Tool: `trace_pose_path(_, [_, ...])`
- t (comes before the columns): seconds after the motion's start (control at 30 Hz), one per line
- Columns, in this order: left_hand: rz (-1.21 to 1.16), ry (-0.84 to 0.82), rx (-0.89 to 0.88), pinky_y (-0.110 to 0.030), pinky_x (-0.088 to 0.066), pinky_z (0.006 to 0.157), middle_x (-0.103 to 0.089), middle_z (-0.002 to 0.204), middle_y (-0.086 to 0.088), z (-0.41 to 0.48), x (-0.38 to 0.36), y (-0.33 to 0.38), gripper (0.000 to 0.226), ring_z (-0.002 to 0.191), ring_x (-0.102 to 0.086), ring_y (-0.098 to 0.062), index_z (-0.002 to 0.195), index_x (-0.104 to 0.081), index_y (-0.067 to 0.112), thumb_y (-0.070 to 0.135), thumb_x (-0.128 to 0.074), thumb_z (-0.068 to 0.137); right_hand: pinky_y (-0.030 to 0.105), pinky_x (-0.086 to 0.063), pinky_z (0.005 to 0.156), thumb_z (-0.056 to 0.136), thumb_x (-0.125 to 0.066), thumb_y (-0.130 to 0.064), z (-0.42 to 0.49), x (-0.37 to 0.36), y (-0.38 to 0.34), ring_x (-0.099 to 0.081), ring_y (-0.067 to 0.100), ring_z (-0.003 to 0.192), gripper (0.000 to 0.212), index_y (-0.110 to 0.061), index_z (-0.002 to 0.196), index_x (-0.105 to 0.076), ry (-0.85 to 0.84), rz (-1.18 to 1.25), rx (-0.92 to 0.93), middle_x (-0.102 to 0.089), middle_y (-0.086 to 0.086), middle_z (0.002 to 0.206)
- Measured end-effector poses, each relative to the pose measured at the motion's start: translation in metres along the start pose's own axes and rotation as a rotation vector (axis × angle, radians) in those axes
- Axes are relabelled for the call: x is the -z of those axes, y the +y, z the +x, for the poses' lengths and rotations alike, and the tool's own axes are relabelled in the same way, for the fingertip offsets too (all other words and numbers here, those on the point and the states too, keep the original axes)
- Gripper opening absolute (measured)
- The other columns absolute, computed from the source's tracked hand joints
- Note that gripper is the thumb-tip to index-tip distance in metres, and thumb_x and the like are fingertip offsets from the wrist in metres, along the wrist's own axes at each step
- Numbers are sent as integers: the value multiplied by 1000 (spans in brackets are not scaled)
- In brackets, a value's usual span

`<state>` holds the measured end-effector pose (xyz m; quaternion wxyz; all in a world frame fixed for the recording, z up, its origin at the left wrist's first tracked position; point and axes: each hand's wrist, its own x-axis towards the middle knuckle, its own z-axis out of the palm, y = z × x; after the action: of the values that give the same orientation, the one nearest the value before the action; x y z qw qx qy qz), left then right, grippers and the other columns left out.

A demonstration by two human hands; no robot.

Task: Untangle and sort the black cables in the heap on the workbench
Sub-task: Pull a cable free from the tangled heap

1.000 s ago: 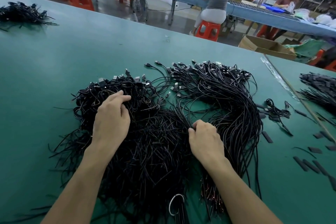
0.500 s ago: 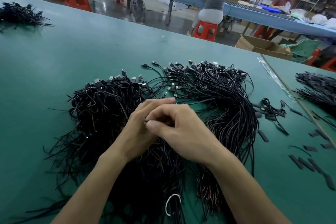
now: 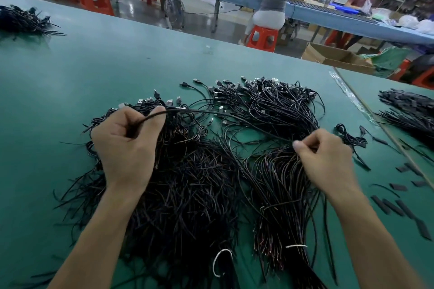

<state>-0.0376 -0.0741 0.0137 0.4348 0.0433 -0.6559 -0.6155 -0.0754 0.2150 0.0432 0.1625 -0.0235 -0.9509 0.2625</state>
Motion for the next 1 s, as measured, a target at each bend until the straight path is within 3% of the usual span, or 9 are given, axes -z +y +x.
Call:
trace_pose_path(0.13, [177,-333,-39,-8,-24,39,-44,44,17,-6,-1,13,45,37,-34,0,54,-45,27,17,-66,93,33,-50,89,95,-61,-22,-6,-9,8,-62,15,98,13,-20,103,-70,-338,-331,-5,-69,1,112])
trace_pose_path(0.2, [298,-552,20,-10,-25,36,-47,43,17,-13,-4,16,45,34,-36,-3,54,-47,24,23,-59,97,29,-41,103,97,-52,-13,-13,-11,-7,-54,1,113,39,-25,134,-58,-391,-179,129,-58,-6,135])
trace_pose_path(0.3, [530,-744,6,-14,-28,39,-47,44,13,-22,-8,19,44,36,-39,-6,56,-47,21,43,-49,94,15,-37,86,102,-43,-18,-27,-10,-43,-48,-25,85,50,-40,147,-36,-442,242,330,-45,-21,146])
trace_pose_path(0.37, [587,-805,-36,-22,-30,43,-49,47,10,-25,-11,20,44,40,-43,-8,60,-47,20,48,-46,93,15,-32,99,104,-38,-39,-33,-11,-59,-40,-25,117,45,-48,147,-29,-494,239,453,-38,-26,150])
trace_pose_path(0.43, [528,-837,-42,-30,-37,46,-50,50,8,-26,-14,20,38,44,-43,-10,63,-48,20,48,-47,90,20,-26,111,103,-33,-49,-37,-13,-67,-34,-13,130,38,-43,139,-44,-523,79,577,-49,-23,139])
trace_pose_path(0.53, [361,-801,5,-33,-37,42,-49,49,8,-26,-14,16,31,43,-39,-10,64,-51,22,41,-60,86,23,-43,79,101,-43,-44,-35,-14,-72,-55,-1,87,25,-32,96,-64,-486,153,548,-61,-17,88])
trace_pose_path(0.63, [225,-780,156,-21,-30,40,-42,44,12,-18,-10,16,41,40,-34,-3,59,-52,25,49,-66,89,13,-44,64,95,-57,-42,-29,-14,-68,-59,1,74,20,-28,86,-69,-324,375,411,-65,-16,78])
trace_pose_path(0.87, [-472,-1403,551,-24,-20,40,-29,51,3,-23,-4,36,47,43,-20,-16,60,-53,26,56,-52,96,45,-51,68,83,-58,-53,-29,-18,-72,-62,33,73,29,-28,82,-73,-312,660,261,-70,5,75])
trace_pose_path(1.0, [-886,-1054,757,-11,-24,36,-29,50,10,-26,-15,44,42,39,-22,-3,65,-59,22,50,-55,95,50,-38,49,99,-54,-38,-44,-29,-76,-41,30,53,33,-42,69,-65,-645,523,316,-51,9,59])
